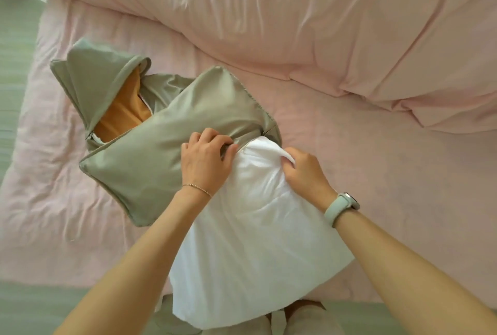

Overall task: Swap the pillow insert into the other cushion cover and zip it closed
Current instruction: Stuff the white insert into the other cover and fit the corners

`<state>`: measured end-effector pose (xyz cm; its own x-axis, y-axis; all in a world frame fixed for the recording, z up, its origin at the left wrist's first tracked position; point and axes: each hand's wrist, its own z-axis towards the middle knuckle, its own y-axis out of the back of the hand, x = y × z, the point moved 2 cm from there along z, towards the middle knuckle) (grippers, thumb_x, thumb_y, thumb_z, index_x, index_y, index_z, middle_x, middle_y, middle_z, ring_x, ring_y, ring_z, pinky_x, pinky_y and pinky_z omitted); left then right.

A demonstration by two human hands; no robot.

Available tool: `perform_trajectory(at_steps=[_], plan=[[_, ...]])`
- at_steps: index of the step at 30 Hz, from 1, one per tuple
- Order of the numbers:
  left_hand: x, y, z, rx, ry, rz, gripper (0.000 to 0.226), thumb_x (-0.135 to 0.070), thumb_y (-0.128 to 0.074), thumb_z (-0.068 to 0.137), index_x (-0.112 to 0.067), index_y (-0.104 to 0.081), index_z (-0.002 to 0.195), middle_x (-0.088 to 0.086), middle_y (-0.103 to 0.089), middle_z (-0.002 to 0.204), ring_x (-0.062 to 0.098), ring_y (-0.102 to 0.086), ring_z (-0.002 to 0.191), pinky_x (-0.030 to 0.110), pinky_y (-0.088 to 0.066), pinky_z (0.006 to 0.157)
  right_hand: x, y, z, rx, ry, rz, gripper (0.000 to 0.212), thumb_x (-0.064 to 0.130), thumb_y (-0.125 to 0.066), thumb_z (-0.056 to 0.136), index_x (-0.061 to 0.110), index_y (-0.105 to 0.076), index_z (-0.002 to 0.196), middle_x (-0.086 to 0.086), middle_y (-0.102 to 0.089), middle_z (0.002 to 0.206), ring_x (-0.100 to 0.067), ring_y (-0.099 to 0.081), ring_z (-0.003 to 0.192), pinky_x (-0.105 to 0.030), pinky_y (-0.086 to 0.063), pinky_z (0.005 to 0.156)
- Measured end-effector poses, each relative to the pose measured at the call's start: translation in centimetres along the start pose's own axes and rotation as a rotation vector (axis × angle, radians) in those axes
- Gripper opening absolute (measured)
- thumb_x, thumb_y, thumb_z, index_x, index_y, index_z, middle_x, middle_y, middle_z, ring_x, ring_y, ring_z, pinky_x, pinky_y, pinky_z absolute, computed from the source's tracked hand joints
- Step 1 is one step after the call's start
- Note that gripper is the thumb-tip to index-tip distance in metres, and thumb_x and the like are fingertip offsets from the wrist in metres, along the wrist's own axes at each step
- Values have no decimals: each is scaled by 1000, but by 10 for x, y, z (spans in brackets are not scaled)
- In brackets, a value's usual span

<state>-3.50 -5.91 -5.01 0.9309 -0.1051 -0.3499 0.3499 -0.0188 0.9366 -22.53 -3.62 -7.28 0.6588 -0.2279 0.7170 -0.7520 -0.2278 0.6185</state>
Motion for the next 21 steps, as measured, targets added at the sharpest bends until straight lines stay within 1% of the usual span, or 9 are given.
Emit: perform_trajectory(at_steps=[2,4,7,11,14,16,18,19,21], plan=[[-11,0,6,15,-7,-18,27,-38,-57,75,-14,-68,73,5,-60,76,31,-55,66,34,-41,59,1,15,-11,-104,7,106,20,-8,-45,82,-5,-64,89,-12,-59,74,-24,-47,67,-22,-30,56],[-27,1,8,45,-45,-60,27,-39,-58,74,-13,-67,74,6,-60,75,31,-56,65,34,-45,58,3,34,-25,-174,14,173,25,0,-43,78,-3,-66,89,-3,-56,73,-12,-45,66,-9,-34,57],[-58,1,10,18,-140,-177,32,-41,-52,76,-14,-68,77,4,-58,75,27,-54,66,31,-46,58,-2,71,-45,-266,9,227,29,6,-43,75,2,-67,92,0,-60,77,-6,-48,70,-5,-36,62],[-101,-20,22,45,-237,-198,28,-39,-54,77,-15,-69,80,5,-57,77,28,-54,67,32,-46,58,-29,102,-57,-339,-60,213,22,1,-57,85,7,-64,104,3,-61,87,-10,-54,79,-12,-41,72],[-126,-44,27,138,-349,-28,20,-34,-60,71,-17,-69,74,4,-58,77,29,-55,67,32,-42,53,-60,95,-57,-289,-83,70,25,21,-57,89,10,-63,111,-2,-59,95,-22,-57,87,-27,-45,81],[-143,-56,27,142,-478,110,8,-24,-62,65,-18,-67,67,2,-57,74,24,-51,70,28,-36,51,-77,83,-61,-266,-50,-29,39,32,-46,89,6,-64,113,-10,-60,110,-29,-57,100,-24,-39,89],[-156,-64,28,99,-609,178,10,-10,-56,65,-16,-63,62,1,-55,70,20,-43,69,27,-34,48,-88,72,-63,-234,-34,-75,51,36,-36,89,5,-57,124,-14,-54,128,-31,-51,117,-28,-31,100],[-159,-68,30,84,-660,195,13,-6,-54,65,-15,-61,60,1,-54,68,20,-44,67,27,-34,46,-91,67,-64,-216,-22,-110,55,38,-34,89,7,-51,131,-14,-49,136,-27,-43,126,-31,-25,105],[-158,-73,35,140,-679,229,14,-2,-65,60,-15,-61,57,1,-53,62,22,-51,59,25,-35,44,-94,58,-64,-179,-15,-146,62,44,-27,89,13,-36,141,-9,-32,149,-20,-23,139,-37,-10,111]])
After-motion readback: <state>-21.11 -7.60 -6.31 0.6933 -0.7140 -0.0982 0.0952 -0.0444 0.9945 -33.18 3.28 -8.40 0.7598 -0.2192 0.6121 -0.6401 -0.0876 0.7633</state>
